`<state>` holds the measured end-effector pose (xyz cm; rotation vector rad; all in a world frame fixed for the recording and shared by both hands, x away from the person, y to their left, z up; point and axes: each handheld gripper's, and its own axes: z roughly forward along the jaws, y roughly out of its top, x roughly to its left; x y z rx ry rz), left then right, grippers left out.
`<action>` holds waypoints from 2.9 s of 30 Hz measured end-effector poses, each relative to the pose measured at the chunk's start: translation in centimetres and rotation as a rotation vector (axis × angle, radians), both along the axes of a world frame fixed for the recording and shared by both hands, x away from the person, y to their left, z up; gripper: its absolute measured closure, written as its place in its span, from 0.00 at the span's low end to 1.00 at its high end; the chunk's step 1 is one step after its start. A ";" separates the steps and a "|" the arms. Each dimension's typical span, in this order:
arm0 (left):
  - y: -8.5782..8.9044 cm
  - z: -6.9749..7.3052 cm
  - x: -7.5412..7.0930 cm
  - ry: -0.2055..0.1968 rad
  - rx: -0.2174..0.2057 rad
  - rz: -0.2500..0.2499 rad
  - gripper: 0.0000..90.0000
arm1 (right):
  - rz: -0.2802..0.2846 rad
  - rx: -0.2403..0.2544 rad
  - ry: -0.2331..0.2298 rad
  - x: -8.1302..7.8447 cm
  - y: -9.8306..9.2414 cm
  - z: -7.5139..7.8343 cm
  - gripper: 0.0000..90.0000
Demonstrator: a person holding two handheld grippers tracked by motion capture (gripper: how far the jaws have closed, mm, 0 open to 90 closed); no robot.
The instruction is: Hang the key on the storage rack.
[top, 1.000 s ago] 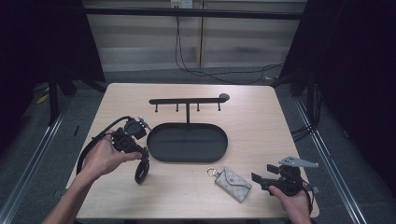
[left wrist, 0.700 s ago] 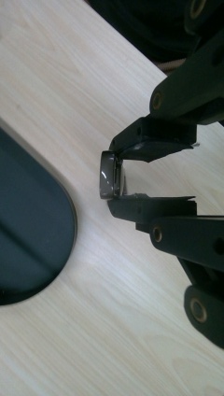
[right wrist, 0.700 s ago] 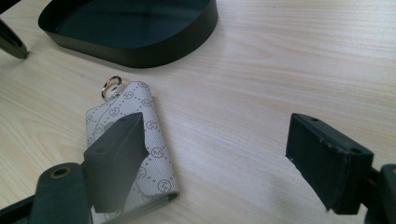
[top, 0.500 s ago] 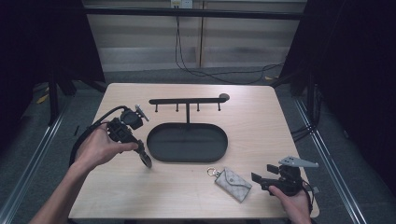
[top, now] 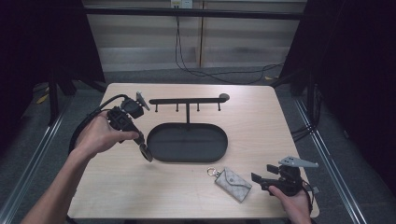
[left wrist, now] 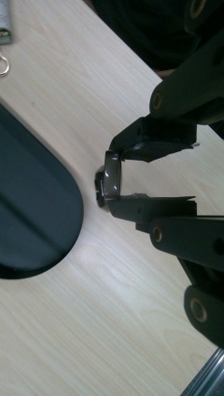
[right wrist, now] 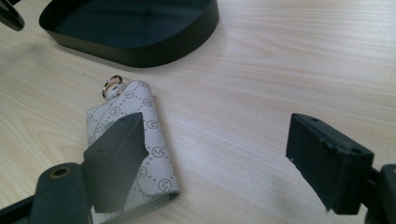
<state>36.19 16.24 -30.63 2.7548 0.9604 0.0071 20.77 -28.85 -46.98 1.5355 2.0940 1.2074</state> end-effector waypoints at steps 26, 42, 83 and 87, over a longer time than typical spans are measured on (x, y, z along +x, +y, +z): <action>-2.0 1.7 4.0 0.025 -0.001 0.054 0.79 | -0.006 0.021 -0.023 -0.2 -0.2 0.2 0.17; -3.1 0.3 7.5 0.068 0.012 0.130 0.79 | 0.006 0.025 -0.017 -0.2 -0.2 0.1 0.17; -4.0 0.2 8.3 -0.032 -0.124 0.215 0.41 | 0.019 0.031 -0.003 0.1 -0.1 0.0 0.18; -3.4 -0.2 8.0 -0.047 -0.152 0.219 0.37 | 0.015 0.032 -0.001 0.1 -0.1 0.0 0.18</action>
